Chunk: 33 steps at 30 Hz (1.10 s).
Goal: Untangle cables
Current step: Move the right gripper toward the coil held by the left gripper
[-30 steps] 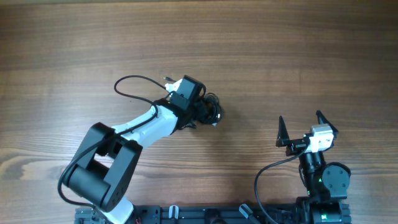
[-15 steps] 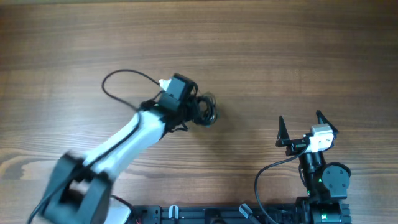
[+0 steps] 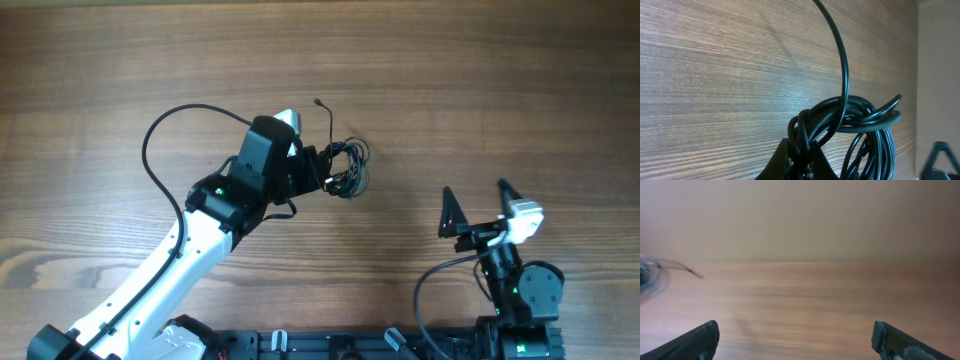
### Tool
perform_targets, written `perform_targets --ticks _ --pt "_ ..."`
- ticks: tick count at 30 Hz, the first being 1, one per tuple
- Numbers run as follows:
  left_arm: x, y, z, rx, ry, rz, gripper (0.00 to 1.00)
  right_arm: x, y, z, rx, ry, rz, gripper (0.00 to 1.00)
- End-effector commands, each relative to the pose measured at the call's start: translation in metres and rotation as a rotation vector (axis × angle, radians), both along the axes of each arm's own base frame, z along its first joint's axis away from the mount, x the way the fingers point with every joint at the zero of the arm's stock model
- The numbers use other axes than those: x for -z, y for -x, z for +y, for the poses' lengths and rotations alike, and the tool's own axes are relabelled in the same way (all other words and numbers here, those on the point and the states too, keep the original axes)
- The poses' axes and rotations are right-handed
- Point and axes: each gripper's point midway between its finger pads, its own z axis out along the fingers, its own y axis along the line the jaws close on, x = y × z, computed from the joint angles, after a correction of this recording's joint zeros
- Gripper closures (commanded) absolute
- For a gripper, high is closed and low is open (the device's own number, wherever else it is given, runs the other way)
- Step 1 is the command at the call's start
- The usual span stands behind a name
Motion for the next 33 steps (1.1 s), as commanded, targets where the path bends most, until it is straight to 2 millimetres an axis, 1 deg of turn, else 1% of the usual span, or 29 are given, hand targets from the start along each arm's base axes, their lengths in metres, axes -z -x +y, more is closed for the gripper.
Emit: perform_targets --ticks 1,3,4,5,8,10,11,12,14,15,17,27,31,33 --pt "-0.007 0.0 -0.002 -0.043 0.058 0.034 0.96 -0.001 0.017 0.049 -0.28 -0.723 0.265 0.0" --pt "-0.006 0.001 -0.002 -0.043 0.056 0.038 0.96 0.0 0.021 0.057 -0.32 -0.834 0.336 0.0" --pt "-0.005 0.002 -0.002 -0.041 0.056 0.041 0.96 0.0 0.021 0.057 -0.315 -0.884 0.359 0.0" --pt "-0.005 0.002 -0.002 -0.039 0.056 0.042 0.96 0.001 0.023 0.06 -0.335 -0.891 0.376 0.0" --pt "-0.006 0.002 -0.003 -0.023 0.05 0.032 0.96 0.0 0.027 0.065 -0.372 -0.867 0.383 0.0" --pt "-0.008 0.005 -0.008 0.052 0.041 -0.007 0.96 -0.004 0.034 0.075 -0.453 -0.769 0.357 0.0" --pt "-0.011 0.008 -0.013 0.109 0.046 -0.027 0.96 -0.005 0.038 0.079 -0.487 -0.736 0.351 0.03" --pt "-0.013 0.013 -0.019 0.178 0.055 -0.046 0.96 -0.005 0.044 0.085 -0.535 -0.706 0.356 0.1" --pt "-0.019 0.026 -0.03 0.322 0.08 -0.083 0.96 -0.004 0.052 0.093 -0.602 -0.662 0.365 0.2" --pt "-0.022 0.033 -0.035 0.388 0.099 -0.099 0.96 -0.004 0.055 0.096 -0.627 -0.648 0.367 0.23" --pt "-0.026 0.044 -0.043 0.477 0.135 -0.112 0.96 -0.004 0.058 0.098 -0.648 -0.645 0.374 0.24" --pt "-0.025 0.047 -0.045 0.472 0.153 -0.08 0.96 -0.004 0.062 0.101 -0.674 -0.649 0.39 0.23" --pt "-0.025 0.053 -0.05 0.493 0.154 -0.077 0.96 -0.004 0.062 0.101 -0.673 -0.649 0.389 0.24" --pt "-0.024 0.056 -0.053 0.498 0.157 -0.068 0.96 -0.004 0.061 0.1 -0.663 -0.651 0.386 0.26"
